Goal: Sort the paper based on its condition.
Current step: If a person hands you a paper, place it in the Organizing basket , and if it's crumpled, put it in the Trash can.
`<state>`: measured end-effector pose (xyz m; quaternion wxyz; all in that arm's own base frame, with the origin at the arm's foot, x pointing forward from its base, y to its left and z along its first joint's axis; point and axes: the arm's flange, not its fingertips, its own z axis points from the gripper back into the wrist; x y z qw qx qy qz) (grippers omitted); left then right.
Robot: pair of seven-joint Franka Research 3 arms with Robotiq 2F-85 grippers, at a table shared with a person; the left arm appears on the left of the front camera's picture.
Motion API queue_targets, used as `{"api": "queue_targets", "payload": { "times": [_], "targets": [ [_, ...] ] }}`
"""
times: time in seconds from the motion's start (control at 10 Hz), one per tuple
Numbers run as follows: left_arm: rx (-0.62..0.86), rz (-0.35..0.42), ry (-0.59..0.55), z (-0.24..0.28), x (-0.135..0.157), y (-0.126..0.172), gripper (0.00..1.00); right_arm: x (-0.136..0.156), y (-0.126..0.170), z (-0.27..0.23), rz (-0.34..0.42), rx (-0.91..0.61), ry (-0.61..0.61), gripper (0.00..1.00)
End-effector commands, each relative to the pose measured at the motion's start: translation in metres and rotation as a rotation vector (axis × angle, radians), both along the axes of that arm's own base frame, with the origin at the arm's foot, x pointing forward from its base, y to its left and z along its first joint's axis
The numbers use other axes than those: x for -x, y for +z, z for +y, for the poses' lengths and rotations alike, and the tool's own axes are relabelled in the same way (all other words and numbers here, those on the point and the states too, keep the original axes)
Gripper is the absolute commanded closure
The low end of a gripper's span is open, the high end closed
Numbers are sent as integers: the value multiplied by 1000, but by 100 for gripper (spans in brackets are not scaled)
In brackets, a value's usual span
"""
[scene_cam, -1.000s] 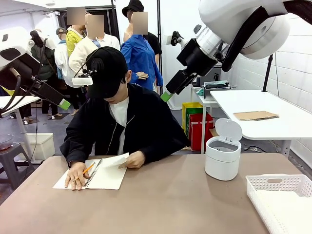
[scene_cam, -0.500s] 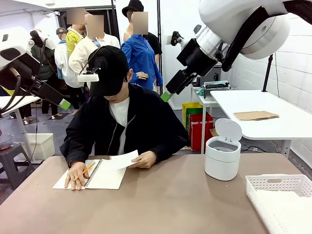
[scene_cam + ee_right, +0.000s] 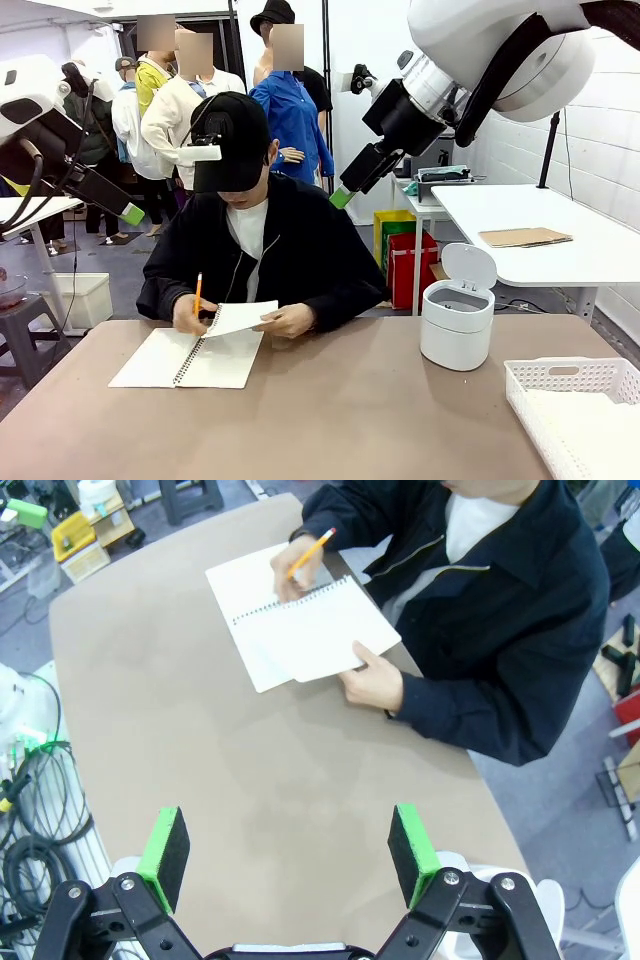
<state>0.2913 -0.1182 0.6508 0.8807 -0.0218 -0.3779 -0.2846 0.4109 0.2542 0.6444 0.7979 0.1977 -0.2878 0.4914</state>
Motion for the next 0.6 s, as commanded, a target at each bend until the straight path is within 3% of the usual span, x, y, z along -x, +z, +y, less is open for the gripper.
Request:
{"api": "queue_targets", "payload": {
  "times": [0.0, 0.5],
  "targets": [
    [3, 0, 1, 0, 0, 0, 0, 0, -1, 0, 12, -11, -1, 0],
    [3, 0, 1, 0, 0, 0, 0, 0, -1, 0, 12, -11, -1, 0]
  ]
}}
